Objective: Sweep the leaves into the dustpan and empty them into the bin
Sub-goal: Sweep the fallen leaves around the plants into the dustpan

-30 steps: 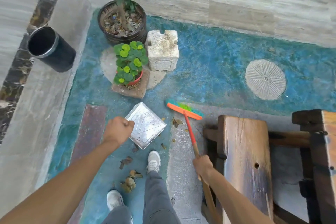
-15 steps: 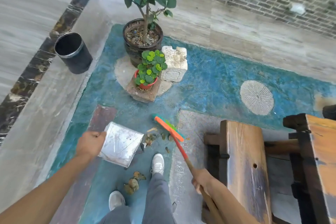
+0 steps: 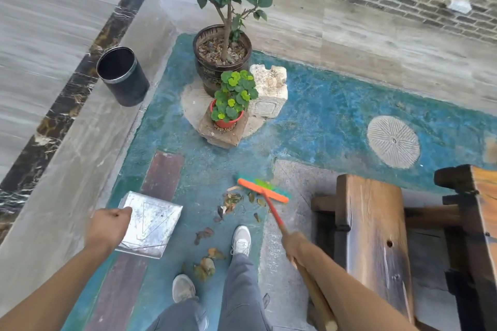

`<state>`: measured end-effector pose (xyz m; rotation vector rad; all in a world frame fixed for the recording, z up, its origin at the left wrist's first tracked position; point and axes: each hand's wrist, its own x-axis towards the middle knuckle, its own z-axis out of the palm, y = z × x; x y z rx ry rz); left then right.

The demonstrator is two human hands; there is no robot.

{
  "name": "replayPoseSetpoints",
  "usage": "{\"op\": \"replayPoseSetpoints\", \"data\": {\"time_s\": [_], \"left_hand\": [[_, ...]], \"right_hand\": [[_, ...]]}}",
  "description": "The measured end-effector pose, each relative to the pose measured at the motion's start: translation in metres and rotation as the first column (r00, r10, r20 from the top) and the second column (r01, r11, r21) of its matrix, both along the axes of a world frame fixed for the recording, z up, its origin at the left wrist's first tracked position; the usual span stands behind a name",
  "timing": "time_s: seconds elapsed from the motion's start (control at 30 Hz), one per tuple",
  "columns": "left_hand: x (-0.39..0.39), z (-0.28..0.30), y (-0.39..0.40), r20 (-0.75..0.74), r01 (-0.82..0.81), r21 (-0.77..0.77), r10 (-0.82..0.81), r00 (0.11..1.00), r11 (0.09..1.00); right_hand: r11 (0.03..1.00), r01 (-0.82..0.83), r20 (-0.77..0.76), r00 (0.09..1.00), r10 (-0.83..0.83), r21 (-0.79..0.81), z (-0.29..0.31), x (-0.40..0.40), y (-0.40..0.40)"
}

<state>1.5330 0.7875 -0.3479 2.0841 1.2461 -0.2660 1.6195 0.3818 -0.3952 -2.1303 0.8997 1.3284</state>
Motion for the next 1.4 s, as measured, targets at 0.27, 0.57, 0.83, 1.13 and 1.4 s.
{"op": "replayPoseSetpoints", "data": {"time_s": [0.27, 0.57, 0.83, 1.13, 1.4], "left_hand": [[0.018, 0.003, -0.007, -0.013, 0.058, -0.052, -0.059, 0.998, 0.997], [0.016, -0.001, -0.017, -0.016, 0.101, -0.038, -0.101, 0.995, 0.994], [0.001, -0.013, -0.029, 0.023, 0.1, -0.05, -0.099, 0.995, 0.994], [-0.027, -0.008, -0.021, 0.062, 0.116, -0.063, -0.112, 0.992, 0.991], [-0.064, -0.015, 0.008, 0.013, 0.087, -0.087, -0.086, 0.996, 0.992]], "right_hand": [[0.999, -0.035, -0.064, 0.997, 0.035, -0.006, 0.044, -0.05, -0.046], [0.996, -0.02, 0.048, 0.999, 0.025, -0.088, 0.002, 0.041, -0.053], [0.988, -0.143, 0.017, 0.989, 0.144, -0.053, -0.009, 0.022, 0.008], [0.965, -0.262, 0.009, 0.965, 0.262, 0.018, 0.001, -0.107, -0.002], [0.994, -0.057, -0.005, 0.998, 0.056, -0.09, 0.006, -0.126, -0.019]]}}
